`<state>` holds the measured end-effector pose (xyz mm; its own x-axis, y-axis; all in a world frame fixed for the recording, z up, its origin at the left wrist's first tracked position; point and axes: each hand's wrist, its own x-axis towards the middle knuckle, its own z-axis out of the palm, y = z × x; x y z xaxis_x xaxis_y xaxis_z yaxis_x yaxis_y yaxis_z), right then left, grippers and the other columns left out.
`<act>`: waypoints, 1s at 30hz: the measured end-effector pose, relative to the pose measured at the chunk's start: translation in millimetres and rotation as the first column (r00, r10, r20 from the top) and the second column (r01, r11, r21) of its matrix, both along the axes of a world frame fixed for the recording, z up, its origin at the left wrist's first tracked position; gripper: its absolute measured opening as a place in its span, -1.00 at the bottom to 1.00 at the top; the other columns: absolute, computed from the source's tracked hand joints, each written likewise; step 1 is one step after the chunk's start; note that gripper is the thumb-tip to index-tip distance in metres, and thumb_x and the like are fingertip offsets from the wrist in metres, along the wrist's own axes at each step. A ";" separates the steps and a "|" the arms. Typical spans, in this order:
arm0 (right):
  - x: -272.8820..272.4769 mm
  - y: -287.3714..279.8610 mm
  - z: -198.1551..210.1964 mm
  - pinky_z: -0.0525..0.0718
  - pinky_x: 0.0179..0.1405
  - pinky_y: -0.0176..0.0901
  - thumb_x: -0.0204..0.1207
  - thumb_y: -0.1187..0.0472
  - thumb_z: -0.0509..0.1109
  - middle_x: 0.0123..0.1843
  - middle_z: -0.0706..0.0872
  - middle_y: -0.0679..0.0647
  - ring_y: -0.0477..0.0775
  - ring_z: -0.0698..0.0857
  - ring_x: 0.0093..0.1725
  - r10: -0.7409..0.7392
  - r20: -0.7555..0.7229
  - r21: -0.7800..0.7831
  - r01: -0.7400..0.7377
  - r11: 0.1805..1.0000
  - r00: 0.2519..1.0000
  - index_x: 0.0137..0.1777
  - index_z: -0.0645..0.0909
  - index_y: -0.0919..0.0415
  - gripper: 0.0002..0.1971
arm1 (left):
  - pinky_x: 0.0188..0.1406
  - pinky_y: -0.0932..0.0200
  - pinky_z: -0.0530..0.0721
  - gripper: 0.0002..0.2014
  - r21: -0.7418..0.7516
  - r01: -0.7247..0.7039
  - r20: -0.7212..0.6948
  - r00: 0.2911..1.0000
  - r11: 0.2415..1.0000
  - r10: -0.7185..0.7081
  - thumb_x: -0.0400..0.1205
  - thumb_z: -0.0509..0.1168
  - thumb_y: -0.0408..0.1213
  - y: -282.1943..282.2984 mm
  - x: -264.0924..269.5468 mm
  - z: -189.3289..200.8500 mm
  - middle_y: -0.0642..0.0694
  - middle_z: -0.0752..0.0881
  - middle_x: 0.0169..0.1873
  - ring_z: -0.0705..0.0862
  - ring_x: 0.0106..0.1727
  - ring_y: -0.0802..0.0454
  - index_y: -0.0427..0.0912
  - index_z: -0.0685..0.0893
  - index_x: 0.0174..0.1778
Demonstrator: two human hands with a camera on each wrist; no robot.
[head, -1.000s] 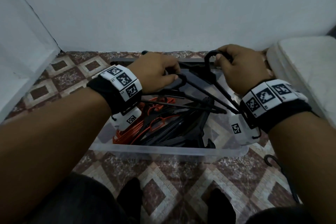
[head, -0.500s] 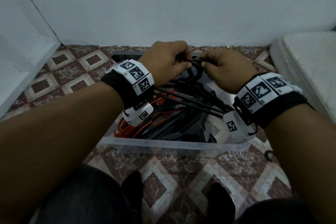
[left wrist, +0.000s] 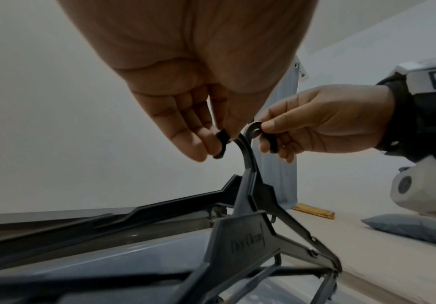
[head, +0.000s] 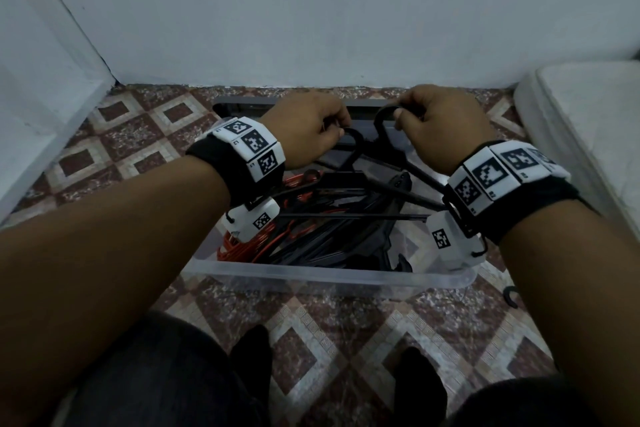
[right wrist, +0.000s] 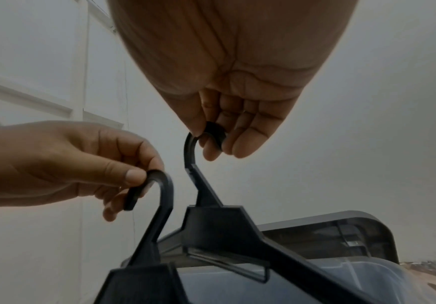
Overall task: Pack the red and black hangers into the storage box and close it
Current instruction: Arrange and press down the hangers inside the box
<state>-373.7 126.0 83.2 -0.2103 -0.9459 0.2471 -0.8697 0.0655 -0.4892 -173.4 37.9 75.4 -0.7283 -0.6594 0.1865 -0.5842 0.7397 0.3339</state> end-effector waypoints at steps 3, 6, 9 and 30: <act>-1.6 -0.3 -0.7 0.59 -0.01 -0.16 0.63 0.12 0.34 0.02 0.81 0.09 0.15 0.73 0.02 -0.046 0.000 -0.062 0.046 0.997 0.999 0.15 0.72 0.09 -0.81 | -0.42 0.50 0.31 -0.81 0.036 0.028 0.002 1.000 0.999 -0.028 0.65 0.26 -0.22 -0.6 4.7 1.9 0.16 0.61 -0.26 0.53 -0.35 0.32 0.03 0.71 0.13; -1.4 -1.3 1.9 0.60 0.01 -0.13 0.63 0.09 0.32 0.05 0.81 0.10 0.17 0.73 0.05 -0.082 -0.003 -0.140 0.081 0.987 0.997 0.15 0.72 0.08 -0.79 | -0.38 0.52 0.34 -0.81 0.035 0.067 -0.031 0.997 0.997 -0.066 0.66 0.26 -0.21 0.6 4.9 8.1 0.16 0.60 -0.25 0.53 -0.33 0.35 0.03 0.71 0.13; -1.8 -1.6 5.3 0.63 0.04 -0.08 0.62 0.08 0.29 0.06 0.80 0.10 0.18 0.72 0.07 -0.116 -0.003 -0.183 0.114 0.977 0.993 0.14 0.72 0.08 -0.77 | -0.34 0.47 0.30 -0.83 -0.012 0.026 -0.047 0.999 1.000 -0.027 0.66 0.25 -0.19 -0.1 2.2 12.8 0.13 0.56 -0.23 0.48 -0.29 0.36 0.02 0.70 0.12; 23.3 3.9 2.9 0.71 0.13 -0.02 0.59 0.22 0.33 0.16 0.81 0.02 0.06 0.75 0.12 0.145 0.060 0.139 -0.152 0.979 0.988 0.32 0.69 0.02 -0.67 | -0.38 0.16 0.59 -0.75 0.124 -0.141 0.146 0.982 0.982 0.123 0.59 0.33 -0.13 31.2 -28.9 28.5 -0.05 0.75 -0.34 0.71 -0.29 -0.02 -0.27 0.75 -0.20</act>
<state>-350.4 129.9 86.2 -0.0736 -0.9923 0.0997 -0.8500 0.0102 -0.5267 -202.2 69.1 103.9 -0.6456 -0.7636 -0.0046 -0.7207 0.6074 0.3342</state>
